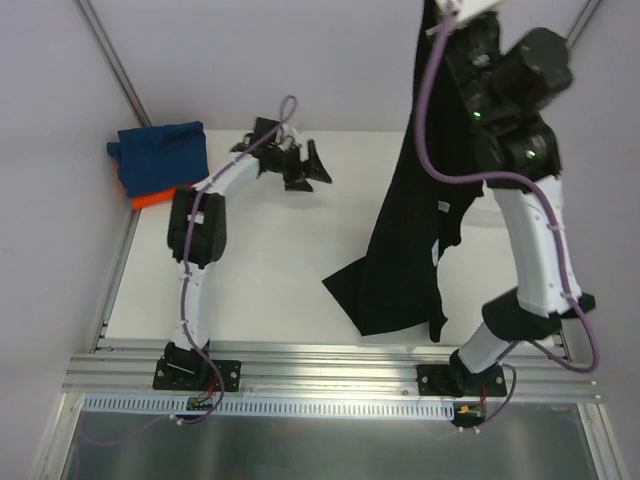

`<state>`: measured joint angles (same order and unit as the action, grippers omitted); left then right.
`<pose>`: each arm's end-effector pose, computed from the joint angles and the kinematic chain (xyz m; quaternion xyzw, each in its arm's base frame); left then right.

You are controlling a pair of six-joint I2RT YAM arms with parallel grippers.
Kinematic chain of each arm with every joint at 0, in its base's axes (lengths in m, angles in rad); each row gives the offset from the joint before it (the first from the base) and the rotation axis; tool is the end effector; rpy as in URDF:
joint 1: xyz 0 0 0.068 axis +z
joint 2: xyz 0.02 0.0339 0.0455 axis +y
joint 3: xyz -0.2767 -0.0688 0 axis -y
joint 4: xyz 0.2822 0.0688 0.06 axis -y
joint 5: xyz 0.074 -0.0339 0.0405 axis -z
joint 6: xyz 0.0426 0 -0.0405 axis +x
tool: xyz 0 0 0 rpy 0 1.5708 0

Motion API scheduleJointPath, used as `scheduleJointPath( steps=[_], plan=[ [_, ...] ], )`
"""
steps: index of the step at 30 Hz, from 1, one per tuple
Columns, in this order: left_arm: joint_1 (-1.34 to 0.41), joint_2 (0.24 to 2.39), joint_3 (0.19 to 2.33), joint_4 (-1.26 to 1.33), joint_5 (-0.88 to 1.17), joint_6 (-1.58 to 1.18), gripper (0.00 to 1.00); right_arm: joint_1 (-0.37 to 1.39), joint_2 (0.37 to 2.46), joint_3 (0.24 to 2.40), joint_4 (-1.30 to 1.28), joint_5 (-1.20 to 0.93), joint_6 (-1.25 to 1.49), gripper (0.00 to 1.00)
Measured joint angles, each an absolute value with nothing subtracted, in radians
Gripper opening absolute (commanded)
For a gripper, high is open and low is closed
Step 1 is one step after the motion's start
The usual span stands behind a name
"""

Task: Fold and stack the t-shirts
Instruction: Flatten the tshirt out

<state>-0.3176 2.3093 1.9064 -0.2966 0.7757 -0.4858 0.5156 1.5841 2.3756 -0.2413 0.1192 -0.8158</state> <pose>0.5315 -0.2061 0.1954 0.0885 0.8497 -0.4683 0.2255 0.2448 0.1329 0.6939 -0.2602 0.4156 -0.1590 0.8569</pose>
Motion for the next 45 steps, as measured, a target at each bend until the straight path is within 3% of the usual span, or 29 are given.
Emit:
scheduleJointPath(
  steps=[3,8,11,17,25,32,37,45],
  plan=[
    [-0.131,2.165,1.882,-0.303,0.775,-0.482,0.85,0.561,1.777,2.469,-0.205,0.071,-0.857,0.0],
    [0.253,1.917,1.874,-0.276,0.773,-0.48,0.84,0.65,1.979,2.451,-0.164,-0.006,-0.95,0.0],
    [0.366,1.792,1.827,-0.269,0.783,-0.488,0.84,0.695,2.057,2.452,-0.14,-0.022,-0.994,0.0],
    [0.327,1.717,1.728,-0.276,0.896,-0.517,0.84,0.769,1.978,2.385,-0.118,0.021,-1.086,0.0],
    [0.319,1.774,1.686,-0.313,0.967,-0.546,0.84,0.846,1.514,2.207,-0.203,0.217,-1.423,0.0],
    [0.313,1.766,1.667,-0.307,0.99,-0.572,0.82,0.627,1.082,1.831,-0.268,0.397,-1.492,0.01],
    [0.26,1.714,1.539,-0.302,1.028,-0.58,0.8,0.566,1.047,1.69,-0.404,0.454,-1.402,0.0],
    [0.023,1.615,1.072,-0.309,1.129,-0.619,0.85,0.566,1.15,1.543,-0.642,0.45,-1.279,0.01]
  ],
)
